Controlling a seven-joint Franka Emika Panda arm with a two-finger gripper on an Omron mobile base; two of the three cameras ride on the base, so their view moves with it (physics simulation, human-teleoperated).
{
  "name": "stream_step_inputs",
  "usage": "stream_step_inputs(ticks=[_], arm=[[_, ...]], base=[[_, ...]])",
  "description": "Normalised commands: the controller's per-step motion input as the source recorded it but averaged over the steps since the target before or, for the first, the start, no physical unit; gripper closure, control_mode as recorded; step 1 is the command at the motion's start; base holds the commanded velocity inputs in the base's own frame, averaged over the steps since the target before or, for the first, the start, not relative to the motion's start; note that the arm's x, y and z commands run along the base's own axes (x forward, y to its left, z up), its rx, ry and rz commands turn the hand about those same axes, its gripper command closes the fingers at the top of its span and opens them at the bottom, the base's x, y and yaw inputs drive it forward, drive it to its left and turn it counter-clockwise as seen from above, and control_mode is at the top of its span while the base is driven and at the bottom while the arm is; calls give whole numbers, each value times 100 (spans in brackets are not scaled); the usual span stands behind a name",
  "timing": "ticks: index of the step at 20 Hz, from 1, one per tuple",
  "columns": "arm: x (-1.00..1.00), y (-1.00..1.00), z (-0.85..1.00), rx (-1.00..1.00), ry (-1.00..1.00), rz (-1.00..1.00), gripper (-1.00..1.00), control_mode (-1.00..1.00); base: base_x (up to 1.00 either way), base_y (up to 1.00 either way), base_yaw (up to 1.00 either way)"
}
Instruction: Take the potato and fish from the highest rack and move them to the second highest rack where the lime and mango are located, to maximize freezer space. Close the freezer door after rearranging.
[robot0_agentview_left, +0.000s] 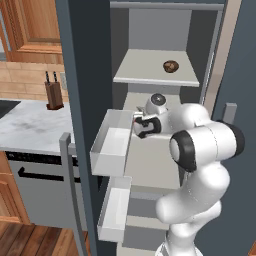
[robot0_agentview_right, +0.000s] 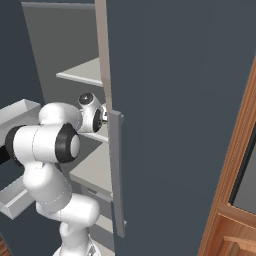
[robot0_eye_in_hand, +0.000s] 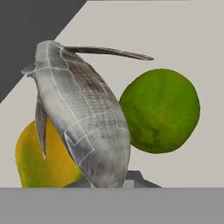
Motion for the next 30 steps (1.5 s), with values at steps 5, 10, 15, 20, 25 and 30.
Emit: stream_step_inputs(ticks=[5, 10, 15, 20, 25, 30], arm=[[41, 0, -30, -3, 0, 2, 100, -100], [29, 0, -35, -8, 0, 1, -100, -100], [0, 0, -29, -10, 0, 0, -100, -100], [-36, 0, 2, 1, 0, 0, -100, -100], [-61, 0, 46, 11, -1, 0, -100, -100], [-64, 0, 67, 18, -3, 0, -100, -100]], base=[[0, 0, 0], [0, 0, 0], [0, 0, 0], [0, 0, 0], [0, 0, 0], [0, 0, 0]])
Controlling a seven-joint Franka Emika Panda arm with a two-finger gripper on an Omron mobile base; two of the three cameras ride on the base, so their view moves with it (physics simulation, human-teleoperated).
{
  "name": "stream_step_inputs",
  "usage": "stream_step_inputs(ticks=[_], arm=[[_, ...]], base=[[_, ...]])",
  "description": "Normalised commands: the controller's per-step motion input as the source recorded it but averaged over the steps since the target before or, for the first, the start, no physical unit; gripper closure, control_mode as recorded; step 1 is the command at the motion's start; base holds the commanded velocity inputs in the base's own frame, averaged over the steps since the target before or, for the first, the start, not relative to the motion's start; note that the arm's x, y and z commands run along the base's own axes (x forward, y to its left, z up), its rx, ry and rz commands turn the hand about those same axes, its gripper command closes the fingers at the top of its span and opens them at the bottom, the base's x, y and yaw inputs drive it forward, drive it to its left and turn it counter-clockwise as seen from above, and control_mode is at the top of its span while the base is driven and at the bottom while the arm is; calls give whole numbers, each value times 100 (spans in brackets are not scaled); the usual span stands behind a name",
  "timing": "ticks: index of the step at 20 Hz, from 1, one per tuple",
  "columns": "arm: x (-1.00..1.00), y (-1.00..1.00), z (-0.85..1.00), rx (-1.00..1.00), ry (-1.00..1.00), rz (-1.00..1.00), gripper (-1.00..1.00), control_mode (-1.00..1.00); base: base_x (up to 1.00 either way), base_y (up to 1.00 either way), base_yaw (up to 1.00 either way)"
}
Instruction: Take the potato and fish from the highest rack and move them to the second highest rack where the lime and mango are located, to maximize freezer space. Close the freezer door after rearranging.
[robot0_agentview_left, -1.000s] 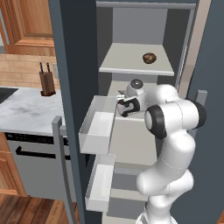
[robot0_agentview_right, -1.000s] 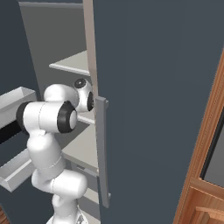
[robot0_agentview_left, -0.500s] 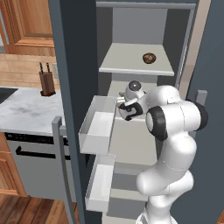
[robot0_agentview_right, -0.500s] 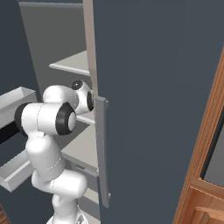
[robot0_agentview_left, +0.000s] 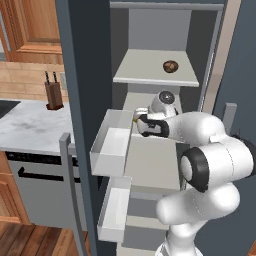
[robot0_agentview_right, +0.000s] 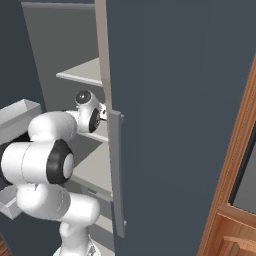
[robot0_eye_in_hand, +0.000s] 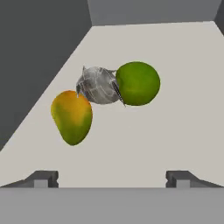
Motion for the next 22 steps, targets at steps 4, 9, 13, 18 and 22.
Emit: stream_step_inputs(ticks=[4, 9, 13, 18, 22], arm=[[-56, -1, 68, 10, -9, 0, -100, -100], [-54, -1, 57, 2, -8, -3, -100, -100], [-62, 0, 61, 2, -14, -5, -100, -100], [-65, 0, 74, 5, -24, -3, -100, -100], [-59, 0, 80, 4, -20, -1, -100, -100]], base=[[0, 0, 0], [0, 0, 0], [0, 0, 0], [0, 0, 0], [0, 0, 0]])
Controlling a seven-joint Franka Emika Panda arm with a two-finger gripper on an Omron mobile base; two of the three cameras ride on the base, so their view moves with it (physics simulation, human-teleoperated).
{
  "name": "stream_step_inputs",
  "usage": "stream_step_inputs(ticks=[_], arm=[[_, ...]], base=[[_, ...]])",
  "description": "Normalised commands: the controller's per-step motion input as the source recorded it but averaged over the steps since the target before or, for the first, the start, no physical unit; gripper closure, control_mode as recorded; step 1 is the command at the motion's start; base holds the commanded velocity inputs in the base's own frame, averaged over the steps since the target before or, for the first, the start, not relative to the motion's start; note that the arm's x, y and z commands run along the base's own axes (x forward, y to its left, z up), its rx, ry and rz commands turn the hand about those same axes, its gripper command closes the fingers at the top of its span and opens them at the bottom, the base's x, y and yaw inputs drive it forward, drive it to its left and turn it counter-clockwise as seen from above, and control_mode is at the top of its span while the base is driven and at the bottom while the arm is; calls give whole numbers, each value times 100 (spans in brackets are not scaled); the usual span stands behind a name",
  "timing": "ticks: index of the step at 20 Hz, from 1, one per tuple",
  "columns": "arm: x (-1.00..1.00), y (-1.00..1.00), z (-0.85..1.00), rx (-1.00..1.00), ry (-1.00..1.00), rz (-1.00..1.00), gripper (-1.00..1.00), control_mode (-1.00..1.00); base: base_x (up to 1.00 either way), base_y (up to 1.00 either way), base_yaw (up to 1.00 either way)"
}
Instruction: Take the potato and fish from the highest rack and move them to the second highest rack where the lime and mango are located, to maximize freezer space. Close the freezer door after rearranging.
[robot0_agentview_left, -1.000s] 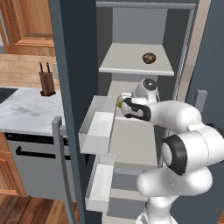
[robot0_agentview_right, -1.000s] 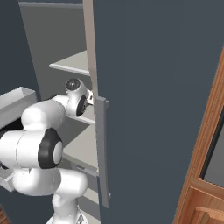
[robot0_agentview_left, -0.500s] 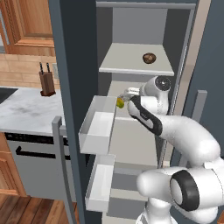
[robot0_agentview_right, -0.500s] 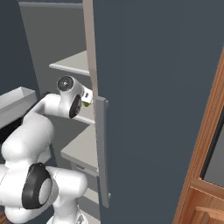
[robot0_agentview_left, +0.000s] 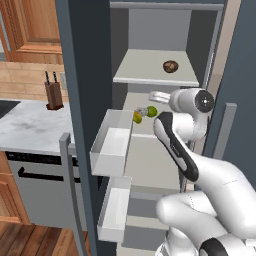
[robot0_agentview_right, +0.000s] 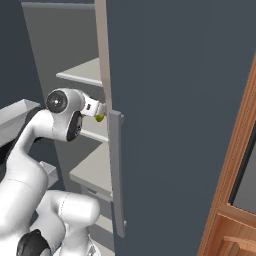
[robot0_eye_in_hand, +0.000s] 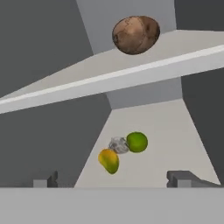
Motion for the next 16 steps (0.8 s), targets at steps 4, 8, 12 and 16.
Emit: stream_step_inputs(ticks=[4, 8, 12, 16], arm=[[-46, 0, 72, 0, -10, -3, -100, -100], [-42, 0, 71, 0, 0, -5, -100, -100], [-38, 0, 70, 0, 2, -6, -100, -100], [-30, 0, 47, -5, 16, -9, -100, -100]], base=[[0, 0, 0], [0, 0, 0], [0, 0, 0], [0, 0, 0]])
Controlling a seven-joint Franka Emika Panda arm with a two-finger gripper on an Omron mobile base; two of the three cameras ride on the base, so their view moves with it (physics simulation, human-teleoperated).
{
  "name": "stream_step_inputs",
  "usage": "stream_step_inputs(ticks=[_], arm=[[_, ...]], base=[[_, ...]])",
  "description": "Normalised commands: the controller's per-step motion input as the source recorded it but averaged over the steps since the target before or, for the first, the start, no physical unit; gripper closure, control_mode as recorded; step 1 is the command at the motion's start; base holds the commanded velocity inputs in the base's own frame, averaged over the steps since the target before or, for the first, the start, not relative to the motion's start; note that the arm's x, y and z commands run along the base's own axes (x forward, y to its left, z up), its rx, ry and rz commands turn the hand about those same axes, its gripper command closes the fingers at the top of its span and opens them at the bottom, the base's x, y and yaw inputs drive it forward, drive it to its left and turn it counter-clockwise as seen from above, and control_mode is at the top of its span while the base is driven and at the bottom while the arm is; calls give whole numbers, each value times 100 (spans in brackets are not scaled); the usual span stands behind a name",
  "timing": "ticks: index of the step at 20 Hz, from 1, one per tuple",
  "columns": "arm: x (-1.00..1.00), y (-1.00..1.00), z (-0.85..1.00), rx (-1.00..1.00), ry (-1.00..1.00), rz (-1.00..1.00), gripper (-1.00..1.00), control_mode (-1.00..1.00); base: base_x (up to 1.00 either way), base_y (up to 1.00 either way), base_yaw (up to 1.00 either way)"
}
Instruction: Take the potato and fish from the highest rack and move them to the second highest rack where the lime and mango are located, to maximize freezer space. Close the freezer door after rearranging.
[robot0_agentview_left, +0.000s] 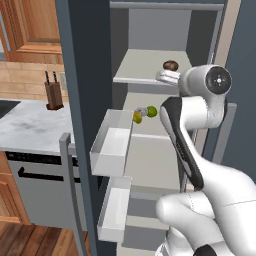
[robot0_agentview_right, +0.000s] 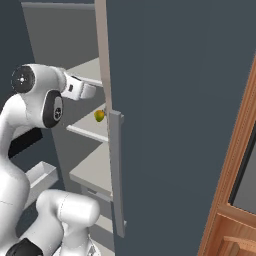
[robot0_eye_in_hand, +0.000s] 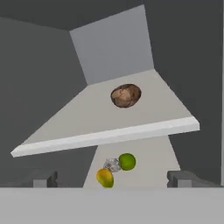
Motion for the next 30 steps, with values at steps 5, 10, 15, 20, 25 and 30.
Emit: stream_step_inputs(ticks=[5, 10, 15, 20, 25, 30], arm=[[-16, 0, 29, -16, 31, -6, -100, -100], [0, 0, 22, -41, 29, 3, -100, -100], [0, -4, 1, -61, 4, 18, -100, -100], [4, -30, -3, -41, 0, 20, -100, -100], [16, -27, -3, -19, 10, 10, -100, -100], [30, -2, 0, -5, 29, 0, -100, -100]], base=[[0, 0, 0], [0, 0, 0], [0, 0, 0], [0, 0, 0], [0, 0, 0], [0, 0, 0]])
